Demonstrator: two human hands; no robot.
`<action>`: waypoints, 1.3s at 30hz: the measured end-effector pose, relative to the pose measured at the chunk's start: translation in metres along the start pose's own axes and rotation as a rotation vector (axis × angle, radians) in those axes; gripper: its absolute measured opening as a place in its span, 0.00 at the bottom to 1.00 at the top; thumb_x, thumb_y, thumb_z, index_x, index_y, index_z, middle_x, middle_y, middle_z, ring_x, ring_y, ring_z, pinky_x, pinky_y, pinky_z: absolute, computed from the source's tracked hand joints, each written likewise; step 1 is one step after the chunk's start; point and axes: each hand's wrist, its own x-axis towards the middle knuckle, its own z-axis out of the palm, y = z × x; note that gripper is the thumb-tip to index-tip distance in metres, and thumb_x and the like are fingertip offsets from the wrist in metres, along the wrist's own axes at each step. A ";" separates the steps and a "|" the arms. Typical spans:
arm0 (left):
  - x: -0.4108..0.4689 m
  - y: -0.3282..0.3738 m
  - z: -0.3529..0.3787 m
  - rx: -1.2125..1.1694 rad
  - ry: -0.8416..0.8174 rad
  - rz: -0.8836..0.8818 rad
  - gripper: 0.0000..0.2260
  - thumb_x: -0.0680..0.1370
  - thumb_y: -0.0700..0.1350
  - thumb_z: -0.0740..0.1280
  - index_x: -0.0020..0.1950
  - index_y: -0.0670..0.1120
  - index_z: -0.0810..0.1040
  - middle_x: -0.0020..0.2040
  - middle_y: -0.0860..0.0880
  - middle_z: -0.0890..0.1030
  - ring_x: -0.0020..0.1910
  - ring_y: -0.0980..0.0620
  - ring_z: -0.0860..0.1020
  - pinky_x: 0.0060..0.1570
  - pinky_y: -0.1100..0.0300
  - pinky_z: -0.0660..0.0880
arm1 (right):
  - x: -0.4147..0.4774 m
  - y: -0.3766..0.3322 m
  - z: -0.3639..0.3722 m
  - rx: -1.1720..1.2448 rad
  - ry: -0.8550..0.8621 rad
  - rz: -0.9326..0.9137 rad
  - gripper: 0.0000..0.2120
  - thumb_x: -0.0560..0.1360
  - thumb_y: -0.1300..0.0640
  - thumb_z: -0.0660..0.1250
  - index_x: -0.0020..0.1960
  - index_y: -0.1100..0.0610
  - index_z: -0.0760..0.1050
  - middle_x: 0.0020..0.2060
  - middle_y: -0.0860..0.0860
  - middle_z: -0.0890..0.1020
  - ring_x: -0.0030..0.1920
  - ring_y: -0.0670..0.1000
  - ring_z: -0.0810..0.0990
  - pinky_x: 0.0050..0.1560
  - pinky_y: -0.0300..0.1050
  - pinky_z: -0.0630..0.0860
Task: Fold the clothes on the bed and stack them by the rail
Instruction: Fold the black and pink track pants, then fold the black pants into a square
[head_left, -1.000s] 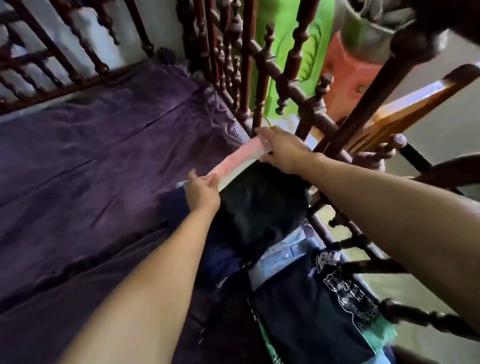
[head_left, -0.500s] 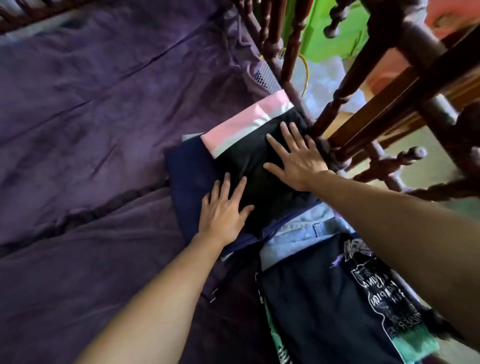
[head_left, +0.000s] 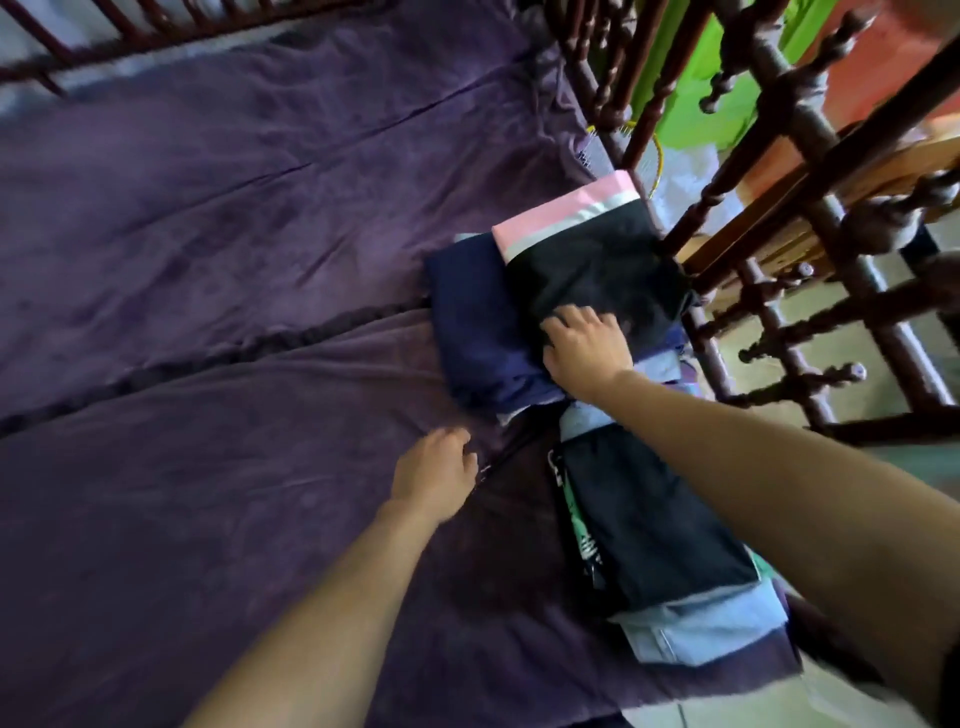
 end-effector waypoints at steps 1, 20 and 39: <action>-0.021 -0.013 -0.001 0.000 0.007 -0.010 0.11 0.79 0.49 0.61 0.58 0.48 0.76 0.56 0.47 0.79 0.56 0.44 0.76 0.48 0.54 0.72 | -0.015 -0.026 -0.001 0.010 -0.016 -0.023 0.14 0.75 0.53 0.59 0.59 0.56 0.74 0.58 0.55 0.76 0.58 0.59 0.74 0.55 0.54 0.68; -0.479 -0.380 -0.065 -0.038 0.301 -0.541 0.12 0.79 0.50 0.60 0.60 0.52 0.77 0.56 0.47 0.81 0.58 0.45 0.78 0.53 0.55 0.74 | -0.241 -0.545 -0.054 0.048 -0.052 -0.567 0.12 0.77 0.50 0.60 0.56 0.54 0.74 0.56 0.55 0.80 0.54 0.60 0.79 0.44 0.49 0.71; -0.581 -0.703 -0.164 -0.185 0.412 -0.753 0.13 0.79 0.50 0.61 0.61 0.49 0.76 0.58 0.48 0.80 0.59 0.47 0.77 0.56 0.56 0.71 | -0.191 -0.916 -0.030 0.095 -0.131 -0.723 0.17 0.77 0.49 0.59 0.64 0.51 0.71 0.58 0.53 0.79 0.55 0.59 0.78 0.49 0.49 0.72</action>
